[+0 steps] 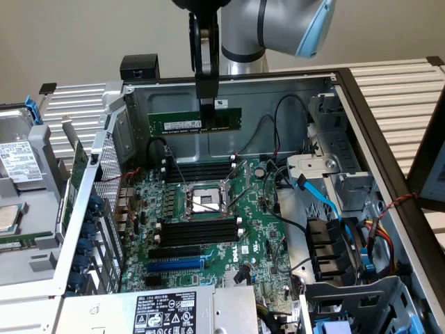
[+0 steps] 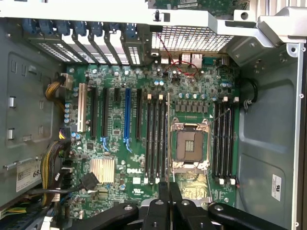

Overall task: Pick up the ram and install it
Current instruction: 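Insert the ram into the slot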

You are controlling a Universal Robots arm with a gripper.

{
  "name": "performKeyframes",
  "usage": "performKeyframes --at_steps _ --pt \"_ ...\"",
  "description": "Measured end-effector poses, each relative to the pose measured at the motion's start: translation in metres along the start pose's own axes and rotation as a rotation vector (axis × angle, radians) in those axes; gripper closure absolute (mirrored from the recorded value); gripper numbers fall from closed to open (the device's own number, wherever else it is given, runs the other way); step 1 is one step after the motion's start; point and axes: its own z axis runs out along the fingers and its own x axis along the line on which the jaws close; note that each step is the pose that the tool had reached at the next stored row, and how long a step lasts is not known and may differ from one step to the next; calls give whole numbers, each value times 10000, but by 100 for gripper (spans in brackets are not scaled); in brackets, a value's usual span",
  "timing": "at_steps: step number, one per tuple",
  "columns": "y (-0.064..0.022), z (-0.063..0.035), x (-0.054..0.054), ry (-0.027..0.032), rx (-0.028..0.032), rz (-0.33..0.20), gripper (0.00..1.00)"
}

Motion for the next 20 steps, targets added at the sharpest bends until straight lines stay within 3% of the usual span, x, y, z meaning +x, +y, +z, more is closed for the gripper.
performKeyframes --at_steps 6,20 --pt "5 30 10 5 11 14 88" --pt "25 282 16 4 29 132 88"
